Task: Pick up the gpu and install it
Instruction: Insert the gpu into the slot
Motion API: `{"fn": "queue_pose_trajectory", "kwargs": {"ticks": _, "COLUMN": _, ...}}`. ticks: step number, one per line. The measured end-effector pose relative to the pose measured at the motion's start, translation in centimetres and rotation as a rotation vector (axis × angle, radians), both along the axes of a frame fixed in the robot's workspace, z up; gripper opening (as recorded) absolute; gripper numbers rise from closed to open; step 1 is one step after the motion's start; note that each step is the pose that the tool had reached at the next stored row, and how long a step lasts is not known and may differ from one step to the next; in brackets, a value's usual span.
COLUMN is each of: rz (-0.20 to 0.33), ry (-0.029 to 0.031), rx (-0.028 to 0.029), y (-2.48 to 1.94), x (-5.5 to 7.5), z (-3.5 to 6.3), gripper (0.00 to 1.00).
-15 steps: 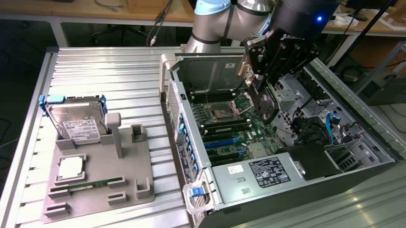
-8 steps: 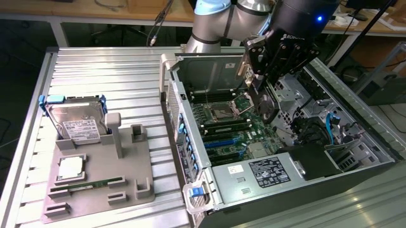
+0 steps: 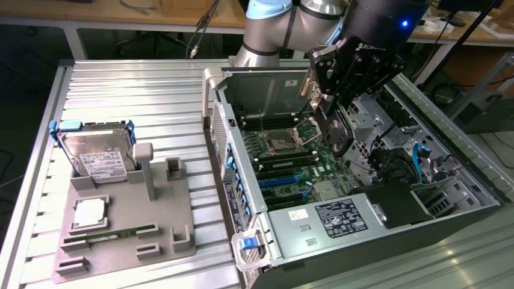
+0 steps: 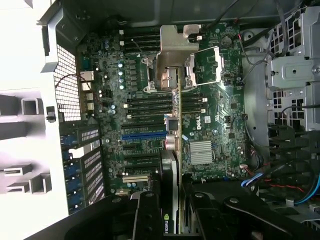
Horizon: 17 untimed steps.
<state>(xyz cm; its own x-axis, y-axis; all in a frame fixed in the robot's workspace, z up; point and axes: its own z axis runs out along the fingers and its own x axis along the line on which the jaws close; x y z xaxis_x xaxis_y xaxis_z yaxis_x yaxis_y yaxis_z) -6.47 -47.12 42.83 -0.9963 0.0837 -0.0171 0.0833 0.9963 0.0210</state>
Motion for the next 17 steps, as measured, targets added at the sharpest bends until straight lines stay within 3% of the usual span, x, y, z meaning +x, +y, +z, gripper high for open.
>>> {"fn": "queue_pose_trajectory", "kwargs": {"ticks": 9, "rz": 0.001, "ry": 0.0002, "rx": 0.0, "y": 0.0, "x": 0.1, "z": 0.0, "gripper": 0.27}}
{"fn": "queue_pose_trajectory", "kwargs": {"ticks": 14, "rz": 0.001, "ry": 0.0063, "rx": 0.0029, "y": 0.0, "x": 2.4, "z": 0.0, "gripper": 0.27}}
{"fn": "queue_pose_trajectory", "kwargs": {"ticks": 17, "rz": 0.0, "ry": 0.007, "rx": 0.0033, "y": -0.01, "x": 2.7, "z": 0.0, "gripper": 0.27}}
